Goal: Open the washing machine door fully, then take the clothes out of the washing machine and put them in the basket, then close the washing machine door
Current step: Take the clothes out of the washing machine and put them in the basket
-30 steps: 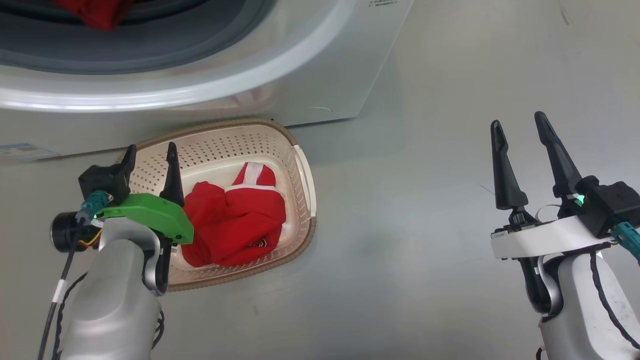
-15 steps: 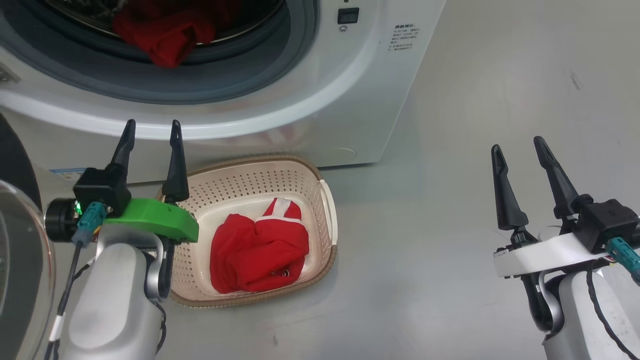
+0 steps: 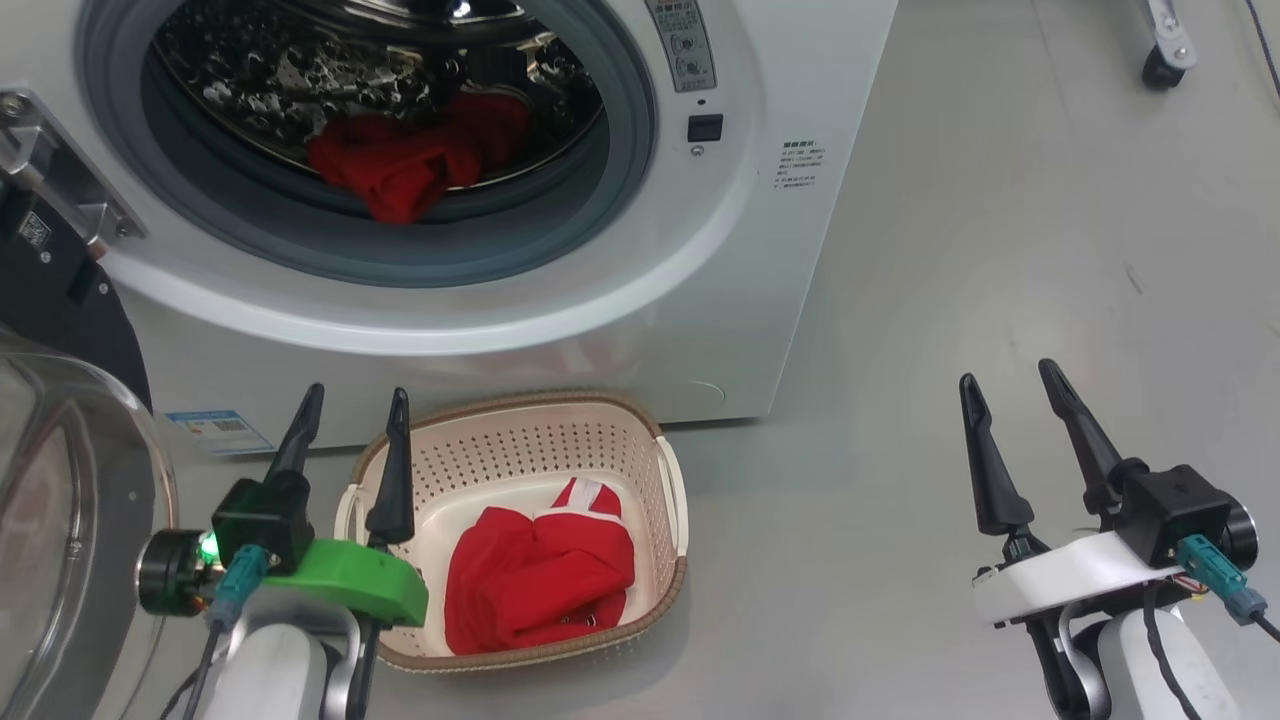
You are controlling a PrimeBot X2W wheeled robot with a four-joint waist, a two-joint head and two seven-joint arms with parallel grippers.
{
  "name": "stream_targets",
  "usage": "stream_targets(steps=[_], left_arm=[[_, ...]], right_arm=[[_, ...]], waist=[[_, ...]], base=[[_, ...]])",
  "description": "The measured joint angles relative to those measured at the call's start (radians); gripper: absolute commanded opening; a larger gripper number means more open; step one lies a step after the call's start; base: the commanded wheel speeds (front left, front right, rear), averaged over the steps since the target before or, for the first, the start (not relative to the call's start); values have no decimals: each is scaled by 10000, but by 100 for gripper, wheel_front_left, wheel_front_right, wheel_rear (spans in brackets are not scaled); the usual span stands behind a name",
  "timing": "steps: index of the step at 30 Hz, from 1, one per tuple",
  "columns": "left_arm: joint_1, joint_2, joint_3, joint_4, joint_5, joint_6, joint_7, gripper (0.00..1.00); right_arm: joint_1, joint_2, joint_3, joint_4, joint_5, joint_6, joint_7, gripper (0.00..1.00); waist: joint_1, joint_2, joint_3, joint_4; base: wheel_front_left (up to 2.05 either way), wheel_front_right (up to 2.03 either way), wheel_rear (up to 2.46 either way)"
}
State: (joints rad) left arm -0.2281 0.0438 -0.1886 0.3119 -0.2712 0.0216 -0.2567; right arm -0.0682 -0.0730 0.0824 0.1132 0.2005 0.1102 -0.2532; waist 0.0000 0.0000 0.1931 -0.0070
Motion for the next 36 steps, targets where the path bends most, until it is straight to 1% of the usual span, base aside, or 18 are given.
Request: stream_targets(steps=[4,15,16,20,24,36], left_arm=[[594,0,-77,-86,0,0,0,100],[1972,19,-173,-493,0,52,0,100],[2065,21,-207,-545,0,54,0,100],[2366,25,-326,-746,0,98,0,100],[2574,31,-330,-1032,0,138,0,100],[2934,40,-336,-1632,0,242,0,100]], right_arm=[[338,31,-12,88,0,-150,0,100],[1250,98,10,211,8,-270,0,100],[1308,100,21,205,8,-337,0,100],[1554,105,73,142,10,-341,0,100],[1639,113,134,17,10,-410,4,100],[1802,119,207,-215,10,-426,17,100]], waist=[[0,0,-437,2],[0,0,-1580,-6],[0,0,-1673,-5],[0,0,-1980,15],[0,0,-2156,58],[0,0,-2238,75]], base=[[0,0,0],[0,0,0],[0,0,0],[0,0,0],[0,0,0],[0,0,0]])
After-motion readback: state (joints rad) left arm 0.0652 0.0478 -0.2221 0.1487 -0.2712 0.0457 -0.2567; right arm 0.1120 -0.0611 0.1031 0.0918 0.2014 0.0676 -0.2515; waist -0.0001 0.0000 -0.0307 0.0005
